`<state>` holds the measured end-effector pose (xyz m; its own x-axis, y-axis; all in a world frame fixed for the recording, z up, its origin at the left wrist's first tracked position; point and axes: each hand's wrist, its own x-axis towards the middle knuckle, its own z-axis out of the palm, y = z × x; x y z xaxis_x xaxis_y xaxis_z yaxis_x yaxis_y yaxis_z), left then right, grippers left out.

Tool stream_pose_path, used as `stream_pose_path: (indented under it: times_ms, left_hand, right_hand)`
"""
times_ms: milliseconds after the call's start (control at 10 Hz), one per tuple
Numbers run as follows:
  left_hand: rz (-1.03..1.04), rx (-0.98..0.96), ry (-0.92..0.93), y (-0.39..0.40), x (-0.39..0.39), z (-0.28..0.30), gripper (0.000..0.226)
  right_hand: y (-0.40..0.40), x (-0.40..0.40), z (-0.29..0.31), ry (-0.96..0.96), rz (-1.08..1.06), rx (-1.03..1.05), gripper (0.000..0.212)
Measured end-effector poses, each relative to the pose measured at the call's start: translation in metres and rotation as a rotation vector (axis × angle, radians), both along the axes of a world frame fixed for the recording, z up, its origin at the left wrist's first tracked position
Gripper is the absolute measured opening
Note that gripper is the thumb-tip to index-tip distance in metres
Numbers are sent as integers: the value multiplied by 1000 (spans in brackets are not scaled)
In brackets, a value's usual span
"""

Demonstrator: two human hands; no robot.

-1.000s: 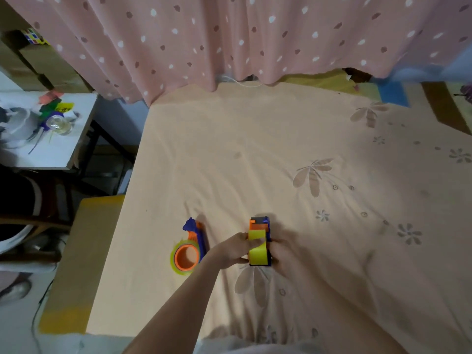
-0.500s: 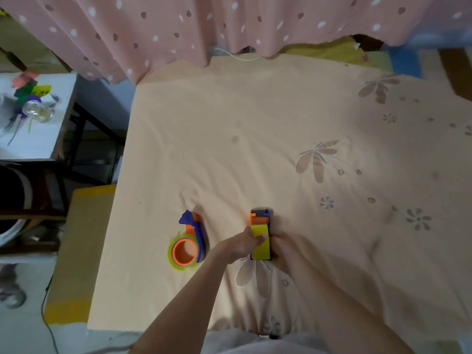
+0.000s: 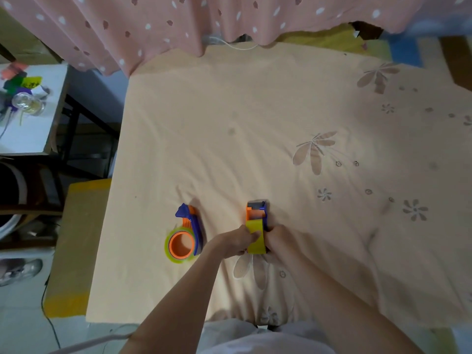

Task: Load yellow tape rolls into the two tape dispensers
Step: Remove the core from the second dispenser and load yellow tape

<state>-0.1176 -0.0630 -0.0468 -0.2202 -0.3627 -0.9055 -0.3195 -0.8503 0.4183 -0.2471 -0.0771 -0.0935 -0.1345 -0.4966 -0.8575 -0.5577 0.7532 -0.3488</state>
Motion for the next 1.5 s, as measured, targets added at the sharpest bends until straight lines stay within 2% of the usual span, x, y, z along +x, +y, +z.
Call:
stream_pose_path:
  times_ms: [100, 200, 300, 400, 500, 600, 700, 900, 1100, 1200, 1300, 1500]
  left_hand:
    - [-29, -6, -31, 8, -1, -3, 34]
    - [-95, -112, -95, 7, -8, 0, 51]
    - [-212, -145, -244, 1, -15, 0, 61]
    - [-149, -179, -217, 0, -19, 1, 56]
    - [42, -153, 93, 7, -18, 7, 43]
    - [46, -83, 132, 7, -10, 10, 34]
    - [-9, -133, 5, 6, -3, 1, 42]
    - [106, -287, -132, 10, -12, -13, 34]
    - [194, -213, -44, 10, -11, -15, 25]
    - [209, -179, -44, 10, -13, -14, 28]
    - [202, -166, -38, 8, -14, -11, 19]
    - [124, -148, -92, 6, -15, -9, 40]
  right_hand:
    - [-13, 7, 24, 215, 250, -61, 34]
    - [-20, 0, 29, 135, 291, -73, 34]
    - [-24, -7, 34, 75, 297, -69, 26]
    - [-19, -15, 33, -171, 49, -47, 12]
    - [-9, -18, 32, -266, -21, 51, 25]
    - [-1, -18, 31, -223, 80, 10, 36]
    - [3, -18, 32, -212, 43, 17, 40]
    - [4, -16, 26, -253, -67, 15, 43]
    - [4, -9, 21, -132, -42, 14, 53]
    - [3, -8, 23, -163, -86, 57, 54]
    - [0, -6, 27, -164, -96, 69, 50]
    - [-1, -10, 30, -267, -82, 99, 42]
